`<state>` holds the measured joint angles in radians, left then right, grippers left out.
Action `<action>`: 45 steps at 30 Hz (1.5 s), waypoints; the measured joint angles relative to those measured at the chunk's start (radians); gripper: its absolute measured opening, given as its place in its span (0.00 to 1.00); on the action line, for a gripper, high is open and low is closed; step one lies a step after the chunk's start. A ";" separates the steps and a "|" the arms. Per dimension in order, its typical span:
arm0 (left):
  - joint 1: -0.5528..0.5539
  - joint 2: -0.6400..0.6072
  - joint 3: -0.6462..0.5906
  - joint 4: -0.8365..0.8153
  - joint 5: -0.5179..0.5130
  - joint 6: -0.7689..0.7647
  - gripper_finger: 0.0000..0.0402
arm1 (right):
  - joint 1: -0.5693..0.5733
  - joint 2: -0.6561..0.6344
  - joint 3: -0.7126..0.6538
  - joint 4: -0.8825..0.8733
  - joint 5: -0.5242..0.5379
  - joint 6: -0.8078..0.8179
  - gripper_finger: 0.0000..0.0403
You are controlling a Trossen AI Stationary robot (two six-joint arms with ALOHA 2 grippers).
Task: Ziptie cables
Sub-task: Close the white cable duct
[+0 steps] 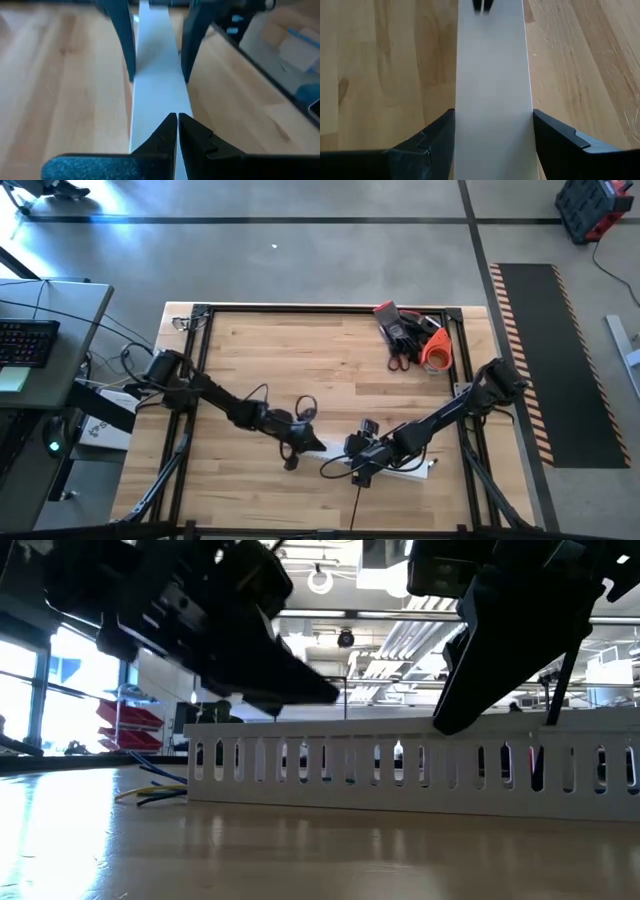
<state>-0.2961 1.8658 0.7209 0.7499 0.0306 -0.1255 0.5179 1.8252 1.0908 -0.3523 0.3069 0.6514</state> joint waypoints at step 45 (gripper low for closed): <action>0.013 -0.038 0.042 -0.197 0.072 0.121 0.55 | -0.048 0.002 0.036 -0.065 -0.074 -0.084 0.52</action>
<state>-0.2836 1.8275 0.7631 0.5530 0.1029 -0.0048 0.4700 1.8271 1.1267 -0.4172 0.2330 0.5671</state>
